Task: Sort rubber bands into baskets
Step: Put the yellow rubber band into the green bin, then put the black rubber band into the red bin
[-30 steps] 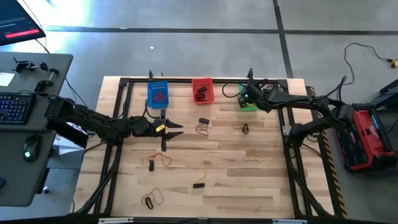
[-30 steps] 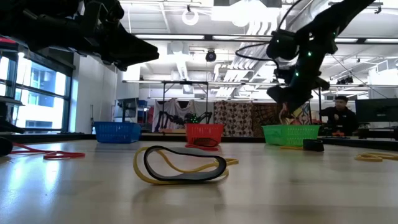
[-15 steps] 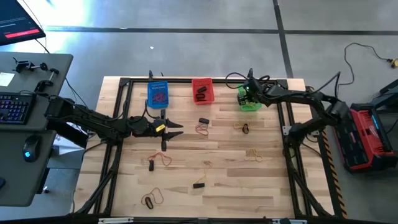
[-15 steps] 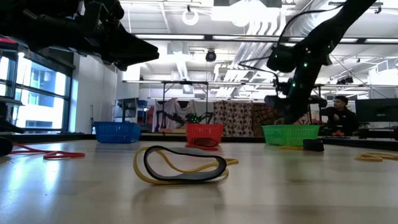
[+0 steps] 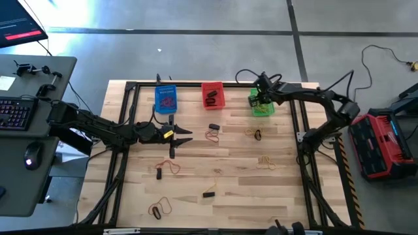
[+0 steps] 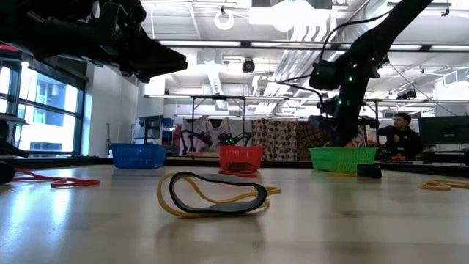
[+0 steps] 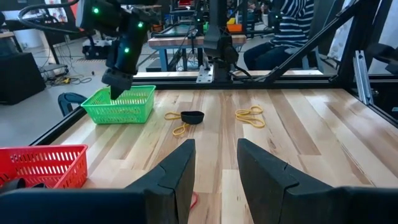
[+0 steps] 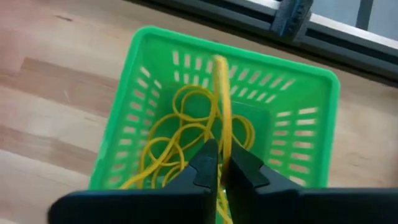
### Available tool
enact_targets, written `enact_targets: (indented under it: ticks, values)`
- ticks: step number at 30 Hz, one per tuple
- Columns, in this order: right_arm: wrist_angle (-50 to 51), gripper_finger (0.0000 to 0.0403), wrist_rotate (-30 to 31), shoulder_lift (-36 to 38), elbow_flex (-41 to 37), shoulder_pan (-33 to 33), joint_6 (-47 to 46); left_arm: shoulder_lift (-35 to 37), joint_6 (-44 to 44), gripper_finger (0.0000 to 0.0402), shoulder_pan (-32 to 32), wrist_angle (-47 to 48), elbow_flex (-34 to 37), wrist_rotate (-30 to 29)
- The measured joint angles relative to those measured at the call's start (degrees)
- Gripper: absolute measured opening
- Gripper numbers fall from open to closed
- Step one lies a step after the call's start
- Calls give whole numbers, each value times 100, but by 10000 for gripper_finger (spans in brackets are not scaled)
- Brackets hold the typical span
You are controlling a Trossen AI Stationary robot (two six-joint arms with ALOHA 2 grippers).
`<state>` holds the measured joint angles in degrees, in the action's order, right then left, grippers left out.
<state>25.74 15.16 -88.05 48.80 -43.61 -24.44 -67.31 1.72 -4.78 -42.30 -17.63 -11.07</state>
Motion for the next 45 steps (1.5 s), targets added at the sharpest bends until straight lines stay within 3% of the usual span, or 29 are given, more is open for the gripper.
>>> enact_targets:
  ticks: [11, 16, 20, 26, 34, 45]
  values:
    - [-43, 114, 85, -193, 0, -173, 34, 0, 0, 113, 0, 0, -2, 2]
    - [251, 129, -39, -138, 179, -299, 247, 0, 21, 113, 0, 1, -2, 2]
    - [806, 109, -9, -126, 603, -127, 543, 0, 39, 113, 7, 4, -2, 0]
    - [414, 12, 305, 0, 742, 572, 1115, 0, 4, 113, 7, 126, -2, 1]
    - [90, 3, 288, 595, 706, 1539, 1111, 0, 42, 113, 11, 208, -2, 0]
    - [-88, 1, 1117, 706, 482, 3196, 354, 0, -66, 113, 13, 251, -2, 2]
